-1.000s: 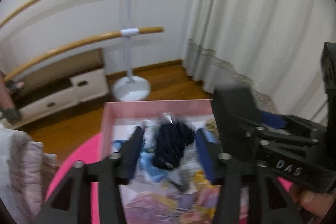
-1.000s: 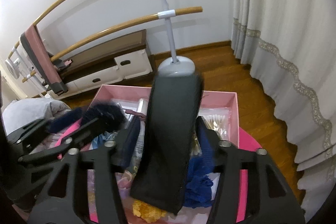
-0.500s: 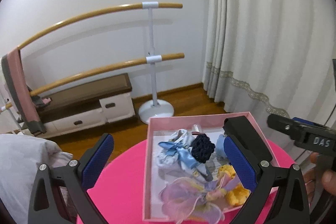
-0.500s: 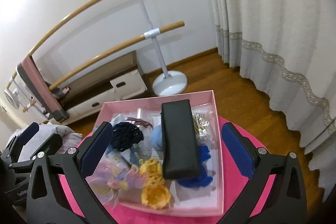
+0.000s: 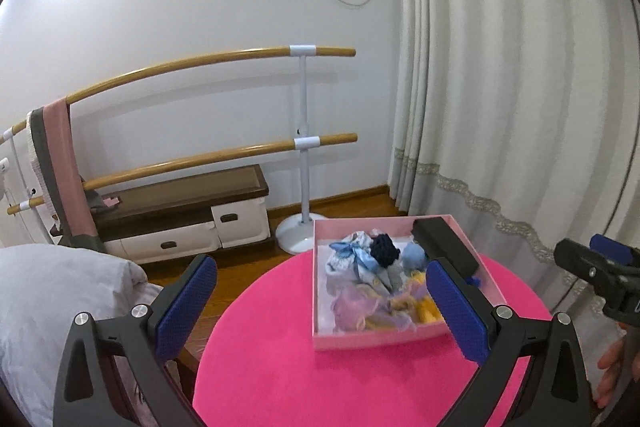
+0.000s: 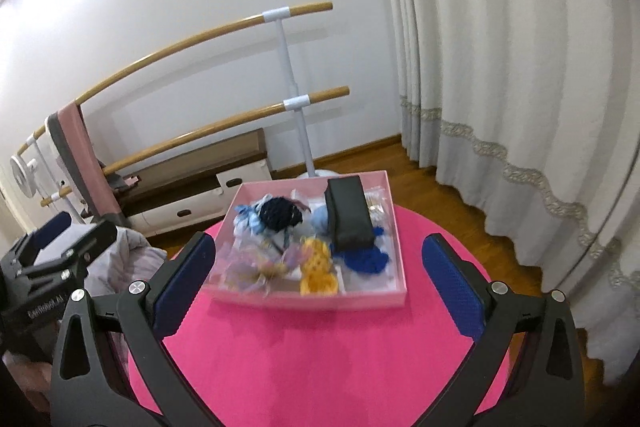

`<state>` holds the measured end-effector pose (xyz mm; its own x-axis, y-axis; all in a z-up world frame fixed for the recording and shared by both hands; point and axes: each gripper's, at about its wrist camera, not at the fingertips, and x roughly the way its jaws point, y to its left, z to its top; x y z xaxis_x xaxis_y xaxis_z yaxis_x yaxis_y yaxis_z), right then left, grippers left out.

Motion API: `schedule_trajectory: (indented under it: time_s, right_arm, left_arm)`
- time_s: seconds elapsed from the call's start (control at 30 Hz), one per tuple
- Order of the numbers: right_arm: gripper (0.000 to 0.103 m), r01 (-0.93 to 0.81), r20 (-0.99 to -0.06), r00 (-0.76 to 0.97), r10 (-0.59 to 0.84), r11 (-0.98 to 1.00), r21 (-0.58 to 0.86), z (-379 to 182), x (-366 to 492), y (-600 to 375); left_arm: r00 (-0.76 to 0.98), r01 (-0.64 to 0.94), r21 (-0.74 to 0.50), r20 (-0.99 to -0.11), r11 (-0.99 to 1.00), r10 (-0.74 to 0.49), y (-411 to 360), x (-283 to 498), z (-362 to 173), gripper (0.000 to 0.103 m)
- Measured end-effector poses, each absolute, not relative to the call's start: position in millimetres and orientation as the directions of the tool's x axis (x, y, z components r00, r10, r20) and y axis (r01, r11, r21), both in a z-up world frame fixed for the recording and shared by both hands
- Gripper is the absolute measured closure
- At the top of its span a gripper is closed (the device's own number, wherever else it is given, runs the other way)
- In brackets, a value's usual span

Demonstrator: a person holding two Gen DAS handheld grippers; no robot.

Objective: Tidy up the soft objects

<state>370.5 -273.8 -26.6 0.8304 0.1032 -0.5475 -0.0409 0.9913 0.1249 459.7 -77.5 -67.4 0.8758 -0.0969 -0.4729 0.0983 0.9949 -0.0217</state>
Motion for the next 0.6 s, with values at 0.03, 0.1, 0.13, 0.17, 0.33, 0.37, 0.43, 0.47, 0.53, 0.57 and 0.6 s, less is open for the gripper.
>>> schedule_trajectory:
  time_s: [0.03, 0.1, 0.13, 0.17, 0.33, 0.37, 0.43, 0.47, 0.53, 0.57, 0.6]
  right_arm:
    - [0.0, -0.039, -0.546, 0.832, 0.094, 0.993, 0.111, -26, 359, -271]
    - [0.0, -0.04, -0.544, 0.835, 0.083, 0.995, 0.09, -24, 340, -264]
    - [0.0, -0.042, -0.539, 0.838, 0.082, 0.995, 0.085, -24, 331, -262]
    - [0.0, -0.041, -0.534, 0.842, 0.076, 0.996, 0.077, -23, 322, -259]
    - [0.0, -0.049, -0.495, 0.866, 0.073, 0.997, 0.06, -18, 276, -245]
    - [0.0, -0.05, -0.489, 0.869, 0.071, 0.997, 0.055, -17, 268, -242]
    - [0.0, -0.046, -0.471, 0.88, 0.063, 0.998, 0.048, -15, 252, -238]
    - [0.0, -0.044, -0.462, 0.885, 0.062, 0.998, 0.049, -14, 243, -236]
    - [0.0, -0.041, -0.45, 0.891, 0.06, 0.998, 0.053, -13, 226, -234]
    - [0.0, -0.039, -0.442, 0.895, 0.058, 0.998, 0.052, -13, 216, -232]
    - [0.0, -0.039, -0.437, 0.898, 0.057, 0.998, 0.05, -13, 210, -230]
  left_arm:
    - [0.877, 0.097, -0.024, -0.471, 0.995, -0.097, -72, 446, -66, 0.0]
    - [0.878, 0.091, -0.036, -0.468, 0.995, -0.097, -62, 418, -64, 0.0]
    - [0.879, 0.089, -0.043, -0.467, 0.995, -0.099, -58, 403, -64, 0.0]
    - [0.88, 0.087, -0.046, -0.465, 0.995, -0.098, -53, 393, -61, 0.0]
    - [0.891, 0.072, -0.065, -0.444, 0.995, -0.094, -34, 323, -59, 0.0]
    - [0.893, 0.065, -0.066, -0.442, 0.996, -0.088, -31, 311, -60, 0.0]
    - [0.893, 0.05, -0.067, -0.443, 0.997, -0.074, -27, 293, -58, 0.0]
    - [0.894, 0.048, -0.068, -0.442, 0.996, -0.074, -26, 284, -58, 0.0]
    - [0.898, 0.041, -0.064, -0.436, 0.997, -0.065, -24, 259, -57, 0.0]
    - [0.899, 0.04, -0.06, -0.434, 0.997, -0.062, -26, 251, -55, 0.0]
    - [0.899, 0.036, -0.054, -0.434, 0.998, -0.056, -26, 242, -55, 0.0]
